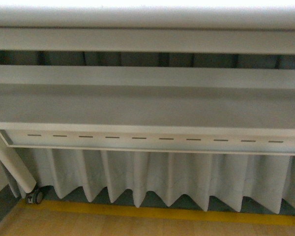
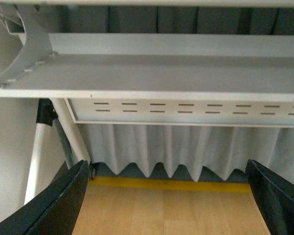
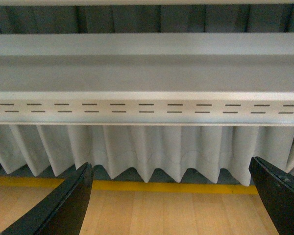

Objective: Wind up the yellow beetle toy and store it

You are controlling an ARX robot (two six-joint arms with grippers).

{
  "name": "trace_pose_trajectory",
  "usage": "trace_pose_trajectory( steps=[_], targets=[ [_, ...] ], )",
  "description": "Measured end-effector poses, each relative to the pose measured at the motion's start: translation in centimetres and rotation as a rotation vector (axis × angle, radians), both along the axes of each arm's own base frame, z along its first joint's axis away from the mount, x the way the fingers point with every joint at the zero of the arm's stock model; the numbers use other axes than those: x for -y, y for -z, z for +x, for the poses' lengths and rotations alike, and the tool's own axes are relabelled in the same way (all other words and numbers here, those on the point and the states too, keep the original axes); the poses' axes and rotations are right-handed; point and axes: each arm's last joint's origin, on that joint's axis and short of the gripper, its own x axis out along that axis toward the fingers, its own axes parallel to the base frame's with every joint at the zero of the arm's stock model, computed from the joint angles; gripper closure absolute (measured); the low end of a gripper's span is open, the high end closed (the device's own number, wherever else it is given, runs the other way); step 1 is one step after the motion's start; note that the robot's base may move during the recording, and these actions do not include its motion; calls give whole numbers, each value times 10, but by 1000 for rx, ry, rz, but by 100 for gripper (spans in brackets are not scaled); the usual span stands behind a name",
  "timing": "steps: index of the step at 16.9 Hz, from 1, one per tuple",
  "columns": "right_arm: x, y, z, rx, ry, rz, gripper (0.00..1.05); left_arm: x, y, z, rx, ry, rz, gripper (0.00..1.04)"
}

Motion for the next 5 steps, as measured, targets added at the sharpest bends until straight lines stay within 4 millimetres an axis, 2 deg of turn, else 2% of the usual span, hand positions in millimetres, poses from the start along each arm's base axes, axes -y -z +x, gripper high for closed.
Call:
trace_pose_trajectory(
  steps=[5],
  targets=[
    [0,0,0,-1,0,2,7,0,0,0,-3,0,0,7]
  ],
)
